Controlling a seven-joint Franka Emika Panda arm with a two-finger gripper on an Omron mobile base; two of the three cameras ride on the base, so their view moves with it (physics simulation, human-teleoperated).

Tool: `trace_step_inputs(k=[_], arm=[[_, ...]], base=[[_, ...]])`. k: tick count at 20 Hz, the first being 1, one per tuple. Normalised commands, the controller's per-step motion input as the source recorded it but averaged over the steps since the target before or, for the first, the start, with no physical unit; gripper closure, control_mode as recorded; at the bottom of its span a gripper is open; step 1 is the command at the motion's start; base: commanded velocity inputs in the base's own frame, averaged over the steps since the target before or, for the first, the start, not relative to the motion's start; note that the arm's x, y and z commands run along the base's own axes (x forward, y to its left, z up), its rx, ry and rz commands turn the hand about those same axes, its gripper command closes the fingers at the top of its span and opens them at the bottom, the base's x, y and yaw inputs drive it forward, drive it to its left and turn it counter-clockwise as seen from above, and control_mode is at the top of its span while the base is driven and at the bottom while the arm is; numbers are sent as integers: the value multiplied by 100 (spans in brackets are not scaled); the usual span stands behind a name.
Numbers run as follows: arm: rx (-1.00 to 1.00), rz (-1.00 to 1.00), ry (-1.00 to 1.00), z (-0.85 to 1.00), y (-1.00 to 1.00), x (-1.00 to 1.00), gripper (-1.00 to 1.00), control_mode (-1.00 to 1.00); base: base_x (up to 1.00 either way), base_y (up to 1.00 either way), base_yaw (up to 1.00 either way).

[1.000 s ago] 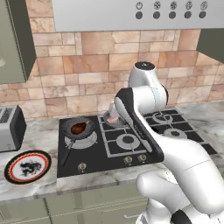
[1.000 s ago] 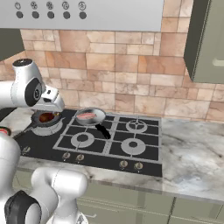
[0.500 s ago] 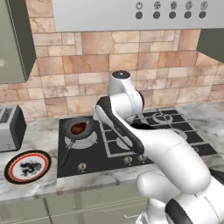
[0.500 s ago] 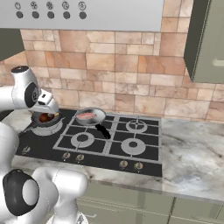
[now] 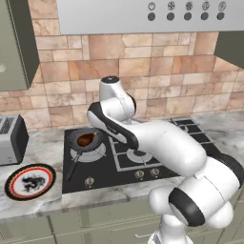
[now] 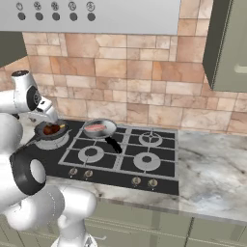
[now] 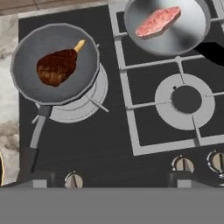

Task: Place one of the steaks on the plate and the other in the bowl. Then place the bowl in the fridge.

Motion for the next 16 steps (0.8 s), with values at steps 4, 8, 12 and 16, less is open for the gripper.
trace_step_inputs(k=[4, 8, 12, 16], arm=[[0, -9, 13, -35, 38, 50, -100, -100], [0, -8, 7, -38, 26, 46, -100, -100], [0, -9, 7, -36, 27, 52, -100, -100], [0, -10, 9, -31, 16, 46, -100, -100]], base=[[0, 0, 0], [0, 0, 0], [0, 0, 0], [0, 0, 0]])
